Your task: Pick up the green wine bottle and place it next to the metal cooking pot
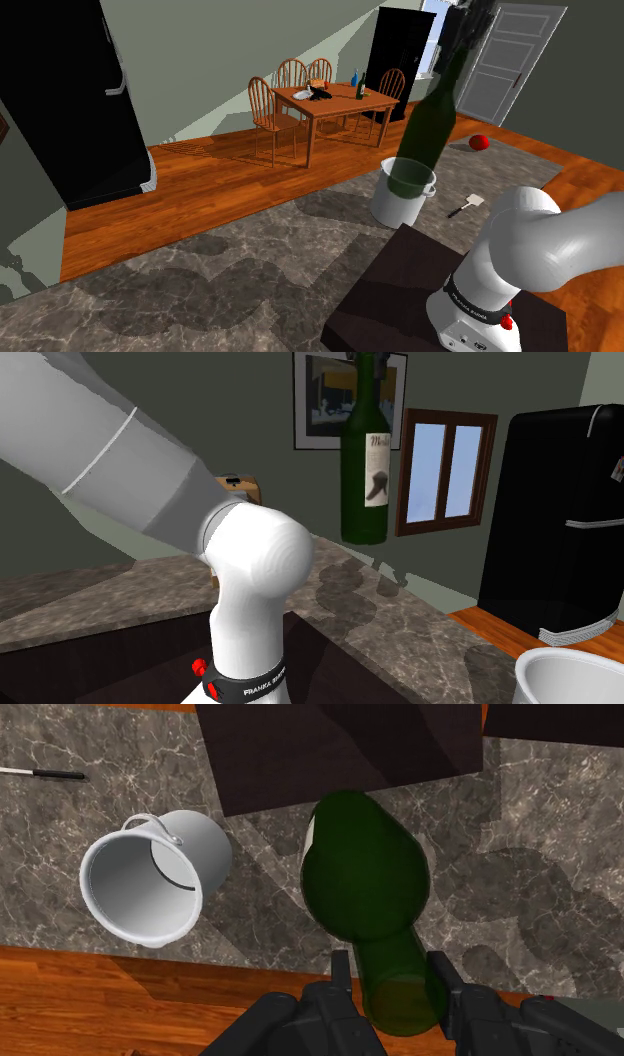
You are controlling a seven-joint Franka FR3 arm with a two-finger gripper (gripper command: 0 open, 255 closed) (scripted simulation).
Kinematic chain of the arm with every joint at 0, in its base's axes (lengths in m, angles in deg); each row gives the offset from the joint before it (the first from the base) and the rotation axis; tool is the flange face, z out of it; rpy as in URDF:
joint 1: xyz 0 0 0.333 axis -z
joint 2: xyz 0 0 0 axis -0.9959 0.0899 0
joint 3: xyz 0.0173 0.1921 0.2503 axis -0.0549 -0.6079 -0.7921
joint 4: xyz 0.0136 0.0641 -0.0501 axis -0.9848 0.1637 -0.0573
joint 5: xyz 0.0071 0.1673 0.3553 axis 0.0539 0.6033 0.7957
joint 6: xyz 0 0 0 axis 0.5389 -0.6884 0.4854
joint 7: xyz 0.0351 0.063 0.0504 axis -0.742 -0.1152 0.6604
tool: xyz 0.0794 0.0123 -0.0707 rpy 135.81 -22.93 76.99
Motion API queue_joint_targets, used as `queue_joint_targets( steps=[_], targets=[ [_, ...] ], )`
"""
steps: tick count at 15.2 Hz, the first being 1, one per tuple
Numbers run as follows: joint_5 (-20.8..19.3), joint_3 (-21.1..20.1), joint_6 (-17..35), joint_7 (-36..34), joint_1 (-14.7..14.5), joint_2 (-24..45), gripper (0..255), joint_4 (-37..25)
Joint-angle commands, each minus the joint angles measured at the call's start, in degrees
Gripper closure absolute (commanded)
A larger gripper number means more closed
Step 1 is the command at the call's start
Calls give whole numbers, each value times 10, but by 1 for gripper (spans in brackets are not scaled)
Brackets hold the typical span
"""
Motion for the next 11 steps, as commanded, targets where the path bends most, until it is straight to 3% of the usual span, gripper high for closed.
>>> queue_joint_targets(
  steps=[1,11],
  targets=[
    [-18,24,-8,26,2,-10,255,0],
    [-114,150,-37,159,8,-37,255,-20]
  ],
)
